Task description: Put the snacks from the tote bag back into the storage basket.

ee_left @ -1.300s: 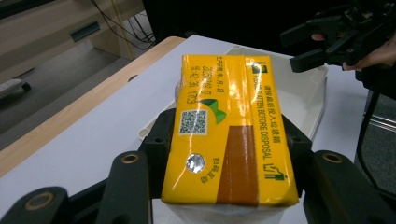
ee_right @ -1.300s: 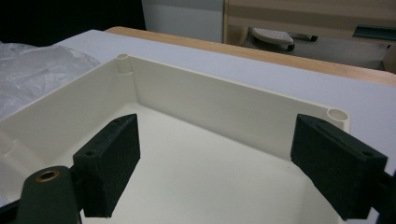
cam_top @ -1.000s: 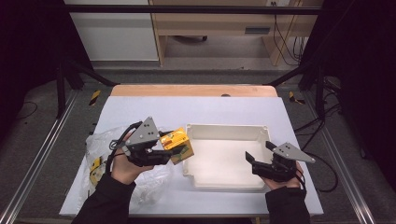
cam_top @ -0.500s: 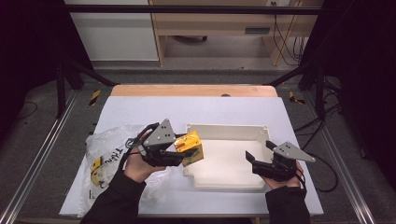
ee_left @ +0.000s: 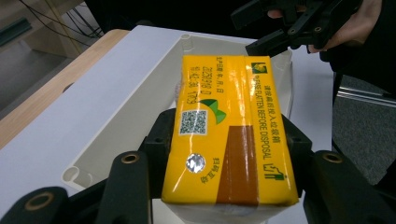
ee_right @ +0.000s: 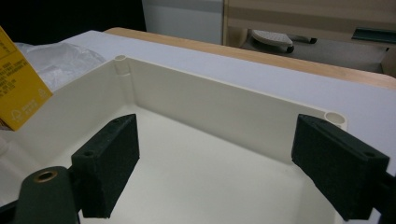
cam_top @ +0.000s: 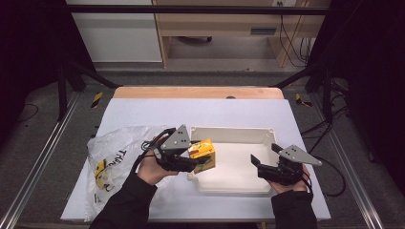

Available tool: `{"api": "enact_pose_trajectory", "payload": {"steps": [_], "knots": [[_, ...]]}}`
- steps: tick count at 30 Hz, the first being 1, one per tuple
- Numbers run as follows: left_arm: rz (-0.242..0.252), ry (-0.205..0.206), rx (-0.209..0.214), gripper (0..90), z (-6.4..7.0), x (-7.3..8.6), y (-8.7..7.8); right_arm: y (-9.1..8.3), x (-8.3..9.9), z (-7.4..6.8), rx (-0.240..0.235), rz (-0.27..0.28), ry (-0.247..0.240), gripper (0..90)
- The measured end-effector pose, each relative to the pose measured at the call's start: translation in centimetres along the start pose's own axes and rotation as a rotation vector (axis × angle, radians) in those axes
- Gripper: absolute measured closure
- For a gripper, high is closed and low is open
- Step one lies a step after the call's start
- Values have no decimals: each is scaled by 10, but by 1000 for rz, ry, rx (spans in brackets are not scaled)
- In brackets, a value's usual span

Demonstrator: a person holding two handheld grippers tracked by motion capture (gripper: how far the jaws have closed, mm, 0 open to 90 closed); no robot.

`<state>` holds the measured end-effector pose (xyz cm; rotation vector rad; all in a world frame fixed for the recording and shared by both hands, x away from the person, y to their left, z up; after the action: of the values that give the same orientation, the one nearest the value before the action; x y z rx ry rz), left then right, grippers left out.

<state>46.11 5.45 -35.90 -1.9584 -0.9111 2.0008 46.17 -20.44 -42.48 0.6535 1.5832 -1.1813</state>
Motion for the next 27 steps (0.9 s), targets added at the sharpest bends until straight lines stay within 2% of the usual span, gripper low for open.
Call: {"api": "enact_pose_trajectory", "payload": {"steps": [12, 17, 20, 27], "knots": [[-42, 21, 62, 508, 3, 9, 27, -1, 0, 1, 0, 5, 1, 151], [-54, 31, 88, 507, 2, 12, 33, 0, 0, 1, 2, 4, 1, 151], [-61, 37, 118, 507, 2, 17, 39, 0, 0, 1, 1, 5, 2, 152], [-84, 54, 147, 507, 1, 25, 47, 0, 1, 1, -1, 2, 1, 152]]}}
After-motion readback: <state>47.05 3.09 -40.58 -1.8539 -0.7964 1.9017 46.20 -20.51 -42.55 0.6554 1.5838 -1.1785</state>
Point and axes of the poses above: each handheld gripper's, and its own axes: y roughly forward along the jaws, x roughly out of its underside, z roughly to its right, the point moved 6 cm from there along y, roughly forward along the jaws, and after that the axes turned 4 degrees about x, right-handed, at the moved point
